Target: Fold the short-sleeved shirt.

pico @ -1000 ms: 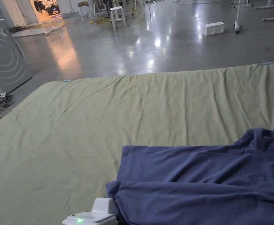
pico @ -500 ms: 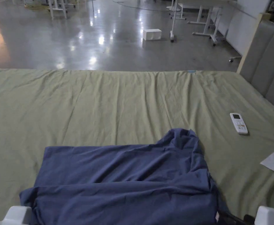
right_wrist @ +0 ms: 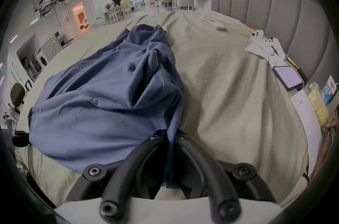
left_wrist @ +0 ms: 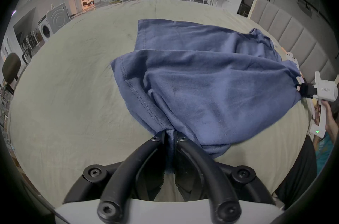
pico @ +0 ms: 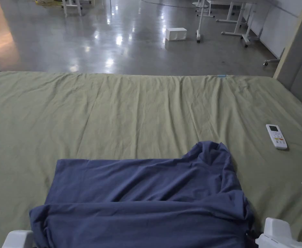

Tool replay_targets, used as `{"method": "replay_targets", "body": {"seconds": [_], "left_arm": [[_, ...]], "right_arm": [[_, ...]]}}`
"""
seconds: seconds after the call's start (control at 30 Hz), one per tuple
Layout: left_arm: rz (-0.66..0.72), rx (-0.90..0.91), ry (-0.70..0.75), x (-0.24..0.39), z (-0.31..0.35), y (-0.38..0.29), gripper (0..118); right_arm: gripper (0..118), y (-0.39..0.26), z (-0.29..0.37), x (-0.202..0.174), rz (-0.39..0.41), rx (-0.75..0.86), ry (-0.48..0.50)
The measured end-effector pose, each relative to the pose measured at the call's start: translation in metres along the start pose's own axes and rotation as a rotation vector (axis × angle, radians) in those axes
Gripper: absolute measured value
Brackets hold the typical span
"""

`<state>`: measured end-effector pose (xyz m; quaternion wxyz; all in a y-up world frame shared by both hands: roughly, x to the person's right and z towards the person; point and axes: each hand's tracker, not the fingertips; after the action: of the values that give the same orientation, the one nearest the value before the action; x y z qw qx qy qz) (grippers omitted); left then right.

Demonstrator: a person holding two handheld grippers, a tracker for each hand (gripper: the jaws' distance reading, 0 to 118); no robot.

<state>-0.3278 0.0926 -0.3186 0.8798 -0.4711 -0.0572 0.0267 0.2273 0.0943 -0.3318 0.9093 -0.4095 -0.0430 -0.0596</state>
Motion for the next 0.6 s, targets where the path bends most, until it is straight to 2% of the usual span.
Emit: {"method": "replay_targets", "body": {"seconds": [0.07,0.13,0.17,0.2,0.27,0.47,0.57,0.6], "left_arm": [[0.054,-0.026,-0.018,-0.004,0.007,0.008,9],[0.081,-0.015,0.058,-0.002,0.024,0.01,8],[0.06,0.013,0.104,0.0,0.034,0.01,8],[0.042,0.057,0.073,-0.002,0.042,0.008,8],[0.088,0.034,0.028,-0.009,0.059,0.005,8],[0.032,0.017,0.027,-0.011,0.102,-0.039,8],[0.019,-0.029,0.008,-0.012,0.11,-0.066,8],[0.011,-0.049,0.004,-0.01,0.11,-0.073,8]], "right_arm": [[8,0.004,0.011,0.01,-0.078,0.026,0.033],[8,0.008,0.032,0.013,-0.09,0.052,0.027],[8,0.009,0.041,0.012,-0.078,0.051,0.024],[8,0.01,0.048,0.012,-0.06,0.065,0.014],[8,0.007,0.062,0.008,-0.015,0.076,-0.024],[8,-0.033,0.103,0.018,-0.024,0.066,-0.023],[8,-0.058,0.117,0.02,0.03,0.02,-0.036],[8,-0.062,0.116,0.02,0.075,-0.019,-0.036]]}}
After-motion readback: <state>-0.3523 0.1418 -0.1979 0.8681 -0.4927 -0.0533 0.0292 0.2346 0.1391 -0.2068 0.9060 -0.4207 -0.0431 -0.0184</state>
